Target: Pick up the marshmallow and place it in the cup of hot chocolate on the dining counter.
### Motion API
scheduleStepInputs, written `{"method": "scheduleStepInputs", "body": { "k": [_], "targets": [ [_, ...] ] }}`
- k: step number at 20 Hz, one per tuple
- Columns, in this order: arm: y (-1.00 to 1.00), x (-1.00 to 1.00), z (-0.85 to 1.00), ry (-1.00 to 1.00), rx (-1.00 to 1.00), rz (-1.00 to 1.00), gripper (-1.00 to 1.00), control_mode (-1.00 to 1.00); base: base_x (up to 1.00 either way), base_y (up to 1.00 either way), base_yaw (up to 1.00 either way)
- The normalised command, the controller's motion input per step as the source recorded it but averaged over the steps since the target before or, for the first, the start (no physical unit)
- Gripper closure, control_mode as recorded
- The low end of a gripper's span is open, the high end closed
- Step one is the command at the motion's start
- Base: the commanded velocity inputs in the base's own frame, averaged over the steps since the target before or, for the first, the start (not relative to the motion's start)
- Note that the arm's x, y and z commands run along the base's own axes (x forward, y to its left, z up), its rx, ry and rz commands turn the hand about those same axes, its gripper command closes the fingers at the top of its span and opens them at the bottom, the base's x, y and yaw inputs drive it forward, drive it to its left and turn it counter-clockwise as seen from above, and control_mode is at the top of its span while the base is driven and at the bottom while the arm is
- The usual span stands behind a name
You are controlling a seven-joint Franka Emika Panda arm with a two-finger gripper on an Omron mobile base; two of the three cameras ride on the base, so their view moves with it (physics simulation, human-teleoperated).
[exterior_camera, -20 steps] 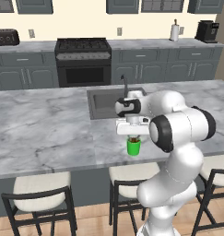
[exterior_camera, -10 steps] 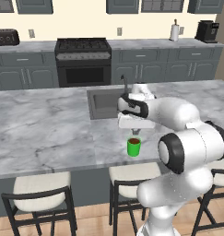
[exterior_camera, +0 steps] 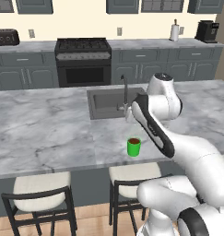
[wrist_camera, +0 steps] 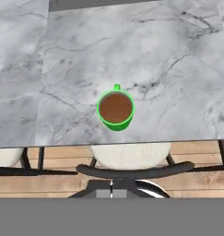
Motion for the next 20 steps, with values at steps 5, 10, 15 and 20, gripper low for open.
{"method": "scheduleStepInputs", "body": {
  "k": [5, 10, 15, 20],
  "targets": [
    [0.00, -1.00, 1.00, -0.47, 0.00, 0.04, 1.00, -1.00, 0.00, 0.00, 0.00],
    [0.01, -0.96, 1.00, -0.38, -0.01, 0.02, 1.00, -1.00, 0.00, 0.00, 0.00],
    [0.00, -1.00, 1.00, -0.25, 0.00, 0.00, 1.00, -1.00, 0.00, 0.00, 0.00],
    [0.02, -0.97, 1.00, -0.18, -0.04, 0.00, 1.00, -1.00, 0.00, 0.00, 0.00]
  ]
}}
